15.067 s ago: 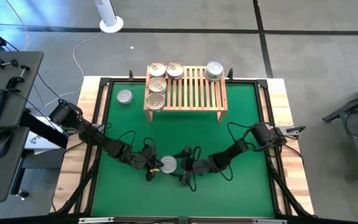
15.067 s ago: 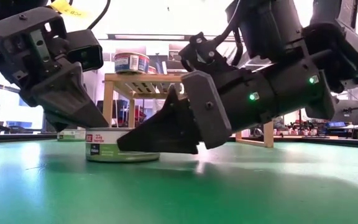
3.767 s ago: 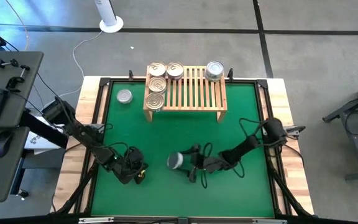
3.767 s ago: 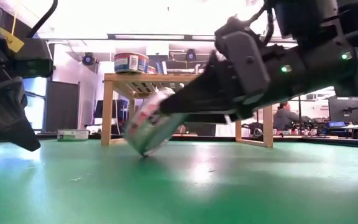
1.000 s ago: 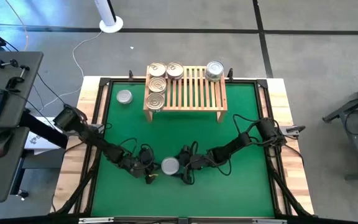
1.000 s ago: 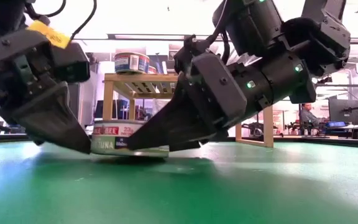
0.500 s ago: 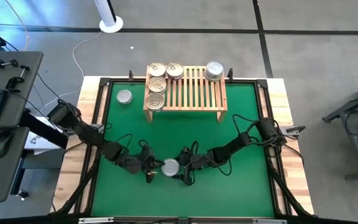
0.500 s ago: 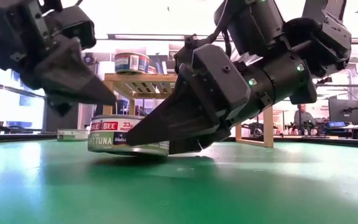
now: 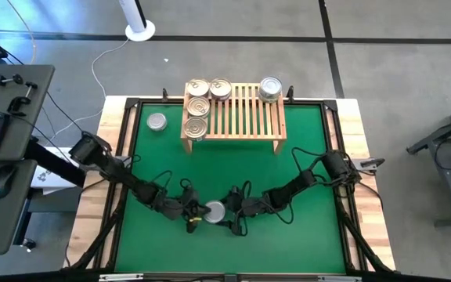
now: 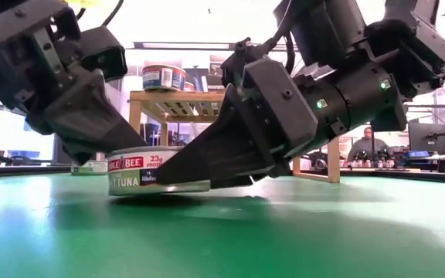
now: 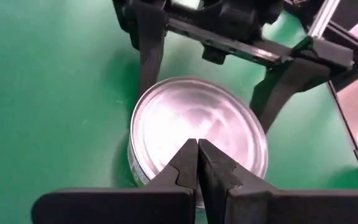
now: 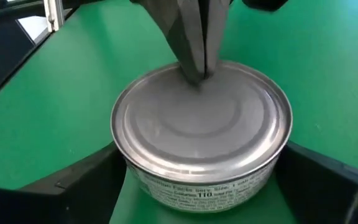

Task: Stack canned seafood by type on shelf
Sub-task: Put the center green tuna can on the shelf aligned with the other green tuna can

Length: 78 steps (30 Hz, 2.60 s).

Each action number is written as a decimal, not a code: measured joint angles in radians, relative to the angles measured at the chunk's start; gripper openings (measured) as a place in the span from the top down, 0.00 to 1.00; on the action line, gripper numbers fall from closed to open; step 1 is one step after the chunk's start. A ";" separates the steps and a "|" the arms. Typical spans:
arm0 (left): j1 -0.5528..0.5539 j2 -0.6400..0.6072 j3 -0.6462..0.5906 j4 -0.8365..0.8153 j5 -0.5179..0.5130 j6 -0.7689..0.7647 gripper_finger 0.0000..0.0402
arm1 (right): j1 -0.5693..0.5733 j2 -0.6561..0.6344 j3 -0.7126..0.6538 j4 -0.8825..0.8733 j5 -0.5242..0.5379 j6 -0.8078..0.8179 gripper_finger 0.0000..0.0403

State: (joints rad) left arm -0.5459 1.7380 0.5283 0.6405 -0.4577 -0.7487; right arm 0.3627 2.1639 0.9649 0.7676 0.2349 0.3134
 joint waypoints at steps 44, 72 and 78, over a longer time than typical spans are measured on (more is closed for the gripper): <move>-0.044 -0.048 0.001 -0.170 -0.025 -0.087 1.00 | -0.014 -0.048 0.167 -0.445 -0.035 -0.140 0.02; -0.050 -0.048 -0.001 -0.169 -0.030 -0.079 1.00 | 0.005 -0.060 -0.070 0.175 0.052 -0.156 0.02; -0.050 -0.048 -0.001 -0.170 -0.028 -0.078 1.00 | -0.018 -0.004 0.007 0.112 0.004 -0.189 0.02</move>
State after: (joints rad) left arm -0.5961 1.6905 0.5274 0.4704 -0.4858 -0.8270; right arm 0.3448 2.1596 0.9724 0.8793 0.2390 0.1241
